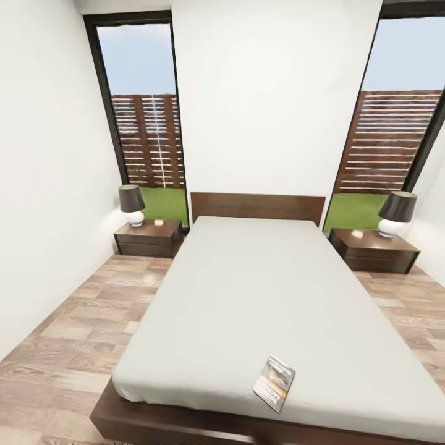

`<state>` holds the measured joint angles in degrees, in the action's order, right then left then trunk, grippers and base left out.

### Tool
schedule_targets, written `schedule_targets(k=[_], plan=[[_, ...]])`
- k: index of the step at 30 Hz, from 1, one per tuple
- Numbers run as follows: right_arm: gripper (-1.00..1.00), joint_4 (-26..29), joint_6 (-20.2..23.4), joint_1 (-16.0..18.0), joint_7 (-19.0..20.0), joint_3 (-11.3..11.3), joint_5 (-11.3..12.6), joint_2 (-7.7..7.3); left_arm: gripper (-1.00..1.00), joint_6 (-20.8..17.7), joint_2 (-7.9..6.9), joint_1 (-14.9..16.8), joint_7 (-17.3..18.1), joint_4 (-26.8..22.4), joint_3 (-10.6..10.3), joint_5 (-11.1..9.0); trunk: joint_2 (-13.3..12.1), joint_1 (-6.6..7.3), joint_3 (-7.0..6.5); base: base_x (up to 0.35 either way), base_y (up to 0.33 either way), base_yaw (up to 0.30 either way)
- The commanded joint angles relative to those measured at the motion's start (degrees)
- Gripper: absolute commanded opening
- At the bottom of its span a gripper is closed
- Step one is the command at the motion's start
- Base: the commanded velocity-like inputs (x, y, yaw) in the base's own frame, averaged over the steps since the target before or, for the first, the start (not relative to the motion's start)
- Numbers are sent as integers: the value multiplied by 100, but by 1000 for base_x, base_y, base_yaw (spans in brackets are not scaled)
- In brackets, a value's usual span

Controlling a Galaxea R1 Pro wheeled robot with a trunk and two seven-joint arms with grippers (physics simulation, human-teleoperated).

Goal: In the bedroom, move the book from the bed onto either nightstand, and place the two sandals side by side next to the bed.

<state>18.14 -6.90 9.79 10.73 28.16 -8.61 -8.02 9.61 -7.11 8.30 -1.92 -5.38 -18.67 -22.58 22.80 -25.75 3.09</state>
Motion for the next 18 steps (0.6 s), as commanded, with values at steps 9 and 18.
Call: schedule_targets(k=[9, 18], plan=[[100, -7, -24, 6, 35, 46, -60, 21, 100, 15, -1, 5, -19, 2, -49, -36, 12, -3, 21, 0, 0, 291], [100, -11, -25, 6, 42, 42, -62, 65, 100, 17, -1, 5, -19, 2, -49, -36, 12, -3, 41, 0, 0, 286]])
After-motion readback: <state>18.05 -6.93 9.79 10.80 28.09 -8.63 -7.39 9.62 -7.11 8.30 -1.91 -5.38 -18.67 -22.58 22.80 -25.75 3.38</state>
